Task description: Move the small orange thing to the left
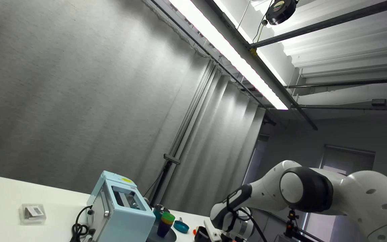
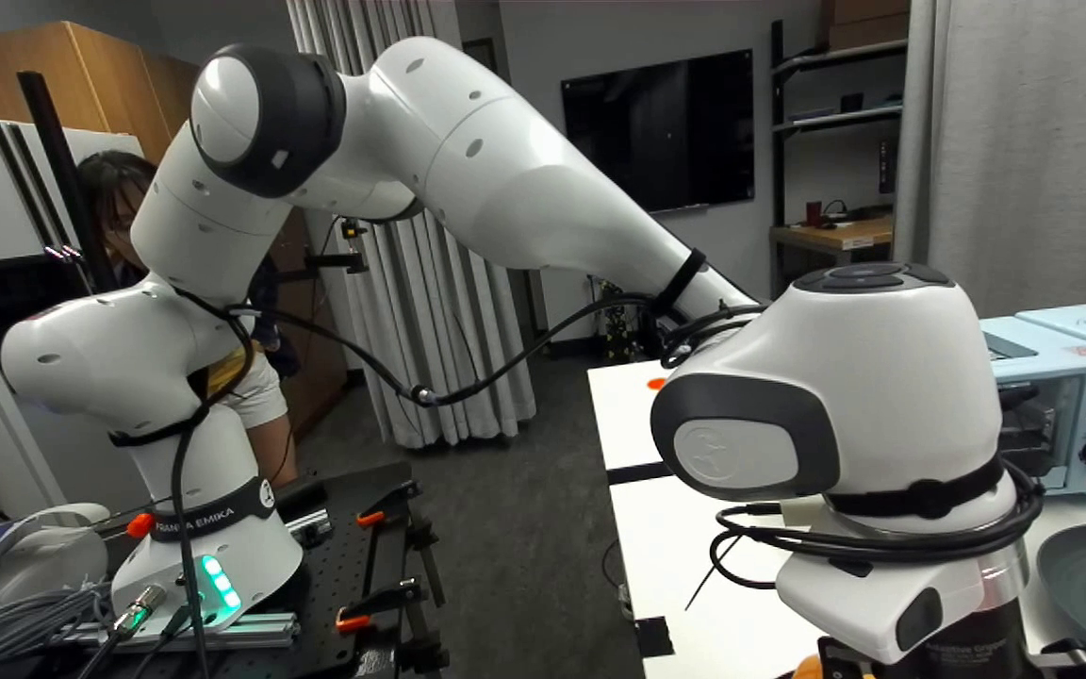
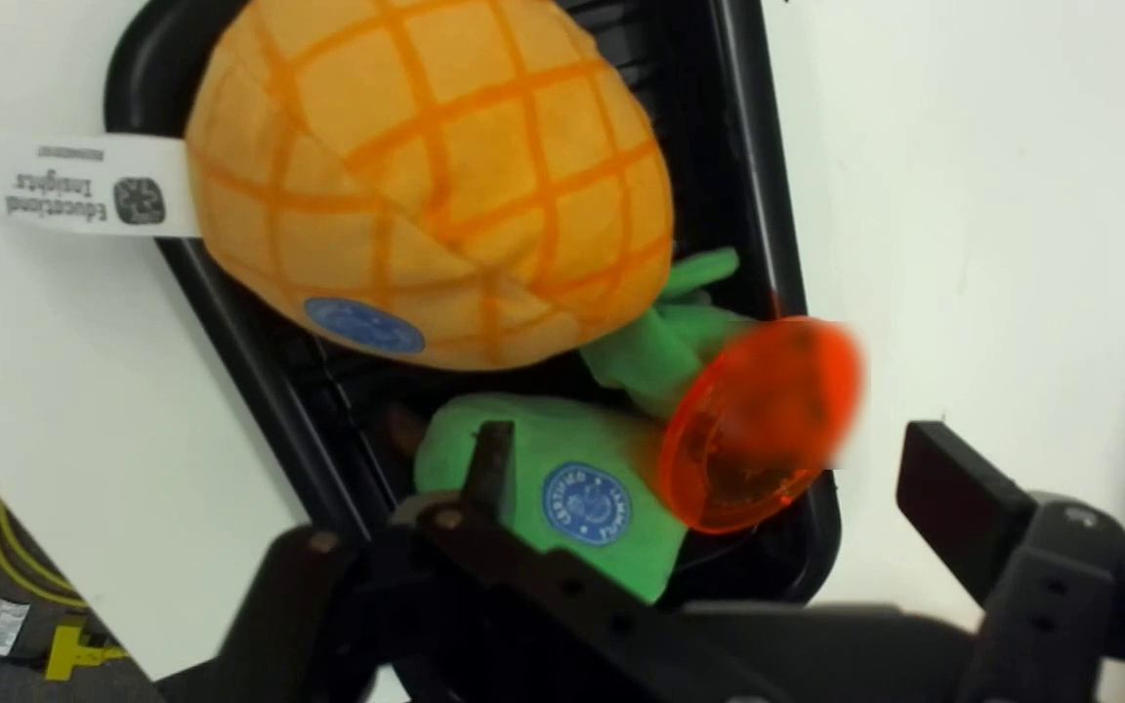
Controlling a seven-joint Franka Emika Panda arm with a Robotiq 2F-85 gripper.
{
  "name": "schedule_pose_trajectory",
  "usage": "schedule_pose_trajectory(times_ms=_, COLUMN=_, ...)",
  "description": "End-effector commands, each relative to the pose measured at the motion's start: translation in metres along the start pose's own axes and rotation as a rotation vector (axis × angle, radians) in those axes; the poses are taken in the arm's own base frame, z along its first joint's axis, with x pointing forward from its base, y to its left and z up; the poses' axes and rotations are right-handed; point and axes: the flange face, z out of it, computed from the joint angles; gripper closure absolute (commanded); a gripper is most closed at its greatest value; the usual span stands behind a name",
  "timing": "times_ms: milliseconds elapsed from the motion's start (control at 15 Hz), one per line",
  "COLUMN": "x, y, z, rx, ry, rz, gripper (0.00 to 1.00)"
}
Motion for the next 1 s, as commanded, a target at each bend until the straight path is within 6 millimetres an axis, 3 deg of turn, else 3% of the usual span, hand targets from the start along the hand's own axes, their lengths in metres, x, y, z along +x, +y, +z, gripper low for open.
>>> schedule_pose_trajectory(times_ms=0, x=0.005, y=-0.014, z=0.004, rx=0.026, ry=0.017, rz=-0.008, gripper=0.00)
schedule_pose_trajectory(times_ms=800, x=0.004, y=-0.017, z=0.029, rx=0.021, ry=0.034, rz=-0.030, gripper=0.01)
schedule_pose_trajectory(times_ms=867, x=0.005, y=-0.018, z=0.029, rx=0.021, ry=0.038, rz=-0.031, gripper=0.25)
schedule_pose_trajectory(times_ms=933, x=0.005, y=-0.018, z=0.030, rx=0.020, ry=0.042, rz=-0.038, gripper=0.26)
